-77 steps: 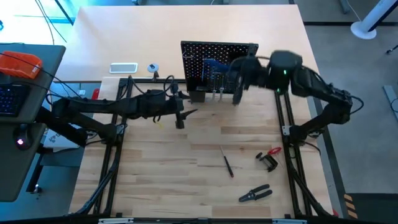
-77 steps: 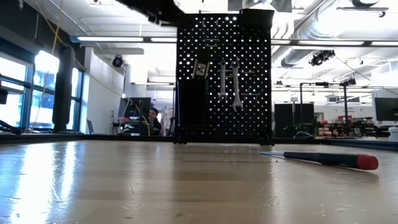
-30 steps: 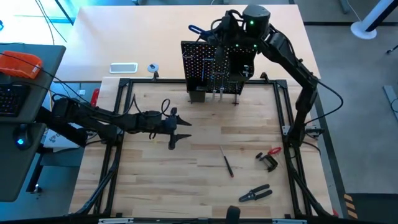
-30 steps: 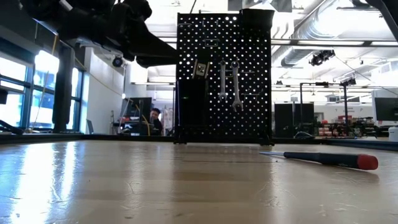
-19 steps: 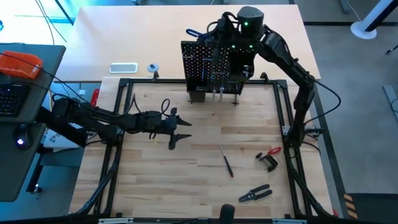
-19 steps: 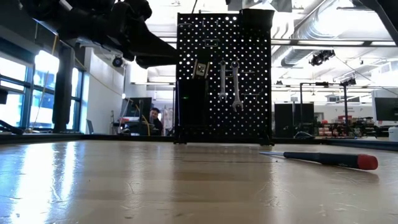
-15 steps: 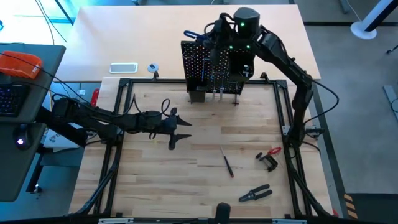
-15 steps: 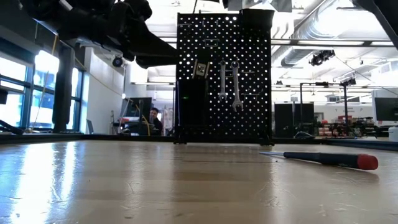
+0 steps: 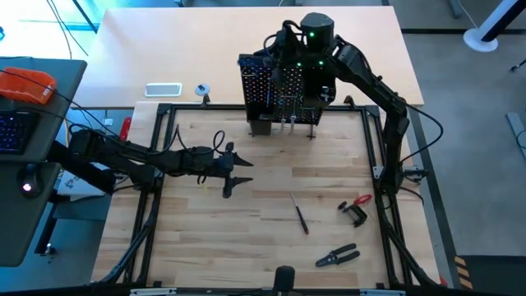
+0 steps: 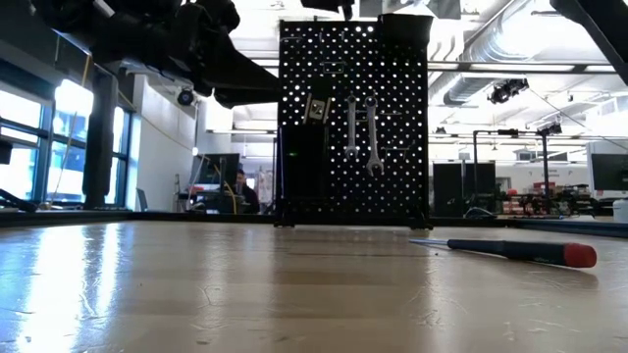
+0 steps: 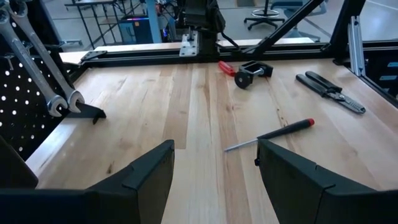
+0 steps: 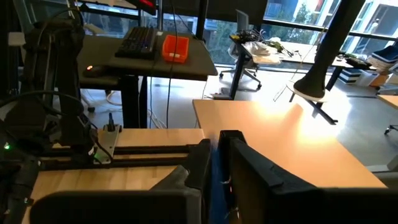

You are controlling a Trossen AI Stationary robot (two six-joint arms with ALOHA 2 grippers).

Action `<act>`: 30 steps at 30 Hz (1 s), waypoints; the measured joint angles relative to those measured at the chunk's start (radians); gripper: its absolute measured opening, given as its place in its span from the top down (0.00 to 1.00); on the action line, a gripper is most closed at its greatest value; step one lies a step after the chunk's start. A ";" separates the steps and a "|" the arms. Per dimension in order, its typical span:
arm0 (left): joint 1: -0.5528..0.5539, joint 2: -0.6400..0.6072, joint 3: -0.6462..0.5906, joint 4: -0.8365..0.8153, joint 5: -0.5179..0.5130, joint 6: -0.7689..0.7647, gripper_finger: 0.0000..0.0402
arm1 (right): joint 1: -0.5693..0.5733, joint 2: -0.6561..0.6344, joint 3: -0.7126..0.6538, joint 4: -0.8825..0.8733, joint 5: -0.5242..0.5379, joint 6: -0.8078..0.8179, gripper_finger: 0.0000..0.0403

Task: Hang tools onto peg board
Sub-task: Put the bradawl on the pegboard

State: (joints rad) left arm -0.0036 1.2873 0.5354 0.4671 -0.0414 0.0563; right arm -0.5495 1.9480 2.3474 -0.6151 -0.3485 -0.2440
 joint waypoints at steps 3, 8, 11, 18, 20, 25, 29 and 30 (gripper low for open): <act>0.000 0.000 0.000 0.000 0.000 0.000 0.45 | 0.000 0.000 0.000 0.000 0.000 -0.001 0.87; 0.000 0.000 0.000 0.000 0.000 -0.001 0.45 | 0.002 0.000 0.000 0.003 0.000 -0.008 0.87; 0.000 0.000 0.000 0.000 0.000 -0.001 0.45 | 0.006 0.000 0.000 0.005 0.000 -0.008 0.87; 0.000 0.000 0.000 -0.028 0.000 -0.004 0.45 | 0.028 -0.014 0.000 -0.013 0.009 -0.035 0.87; 0.000 0.000 0.000 -0.044 0.000 -0.015 0.45 | 0.038 -0.035 0.000 -0.037 0.022 -0.043 0.86; -0.002 0.000 0.000 -0.054 0.001 -0.030 0.45 | 0.084 -0.101 0.000 -0.164 0.098 -0.053 0.82; -0.014 0.000 0.000 -0.051 0.001 -0.030 0.45 | 0.156 -0.163 0.000 -0.301 0.191 -0.048 0.79; -0.018 0.000 0.000 -0.051 0.001 -0.030 0.45 | 0.180 -0.178 0.000 -0.337 0.220 -0.045 0.79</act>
State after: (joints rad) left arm -0.0216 1.2873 0.5354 0.4163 -0.0403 0.0265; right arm -0.3697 1.7696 2.3474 -0.9518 -0.1287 -0.2894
